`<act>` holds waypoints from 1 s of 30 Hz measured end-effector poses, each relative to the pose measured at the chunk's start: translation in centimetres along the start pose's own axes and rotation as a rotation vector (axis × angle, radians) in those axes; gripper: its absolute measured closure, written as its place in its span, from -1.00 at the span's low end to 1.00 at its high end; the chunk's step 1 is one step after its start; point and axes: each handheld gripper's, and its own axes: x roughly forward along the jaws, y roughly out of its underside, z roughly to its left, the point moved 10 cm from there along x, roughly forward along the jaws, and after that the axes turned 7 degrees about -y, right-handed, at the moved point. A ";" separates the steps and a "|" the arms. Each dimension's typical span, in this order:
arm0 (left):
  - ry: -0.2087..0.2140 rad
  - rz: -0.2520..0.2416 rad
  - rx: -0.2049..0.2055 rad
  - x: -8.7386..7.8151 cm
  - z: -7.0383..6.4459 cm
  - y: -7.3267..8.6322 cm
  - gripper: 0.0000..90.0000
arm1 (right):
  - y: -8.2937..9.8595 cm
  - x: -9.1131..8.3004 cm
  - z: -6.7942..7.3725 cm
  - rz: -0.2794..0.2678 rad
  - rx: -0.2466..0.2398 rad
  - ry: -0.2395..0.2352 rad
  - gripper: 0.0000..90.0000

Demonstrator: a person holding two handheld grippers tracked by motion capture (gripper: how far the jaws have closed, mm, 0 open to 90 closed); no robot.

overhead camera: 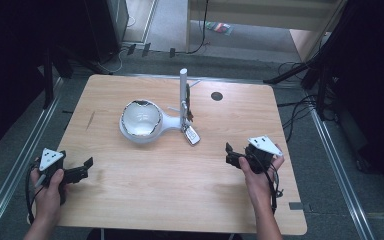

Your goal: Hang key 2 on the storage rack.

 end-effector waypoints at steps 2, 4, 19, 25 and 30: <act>0.000 -0.002 0.000 0.0 0.0 0.0 -1.00 | 0.5 -0.5 -0.6 -0.004 0.003 0.008 -1.00; 0.002 0.000 0.001 0.0 0.0 0.0 -1.00 | 1.2 -1.0 -1.3 -0.006 0.011 0.018 -1.00; 0.001 0.000 0.001 0.0 -0.1 0.0 -1.00 | 6.8 -4.8 -6.9 0.021 0.087 0.108 -1.00; 0.004 0.002 0.001 0.0 -0.1 0.0 -1.00 | 8.9 -6.5 -8.1 0.060 0.089 0.112 -1.00; 0.002 0.001 0.002 0.0 -0.1 0.0 -1.00 | 9.2 -7.3 -8.8 0.018 0.117 0.120 -1.00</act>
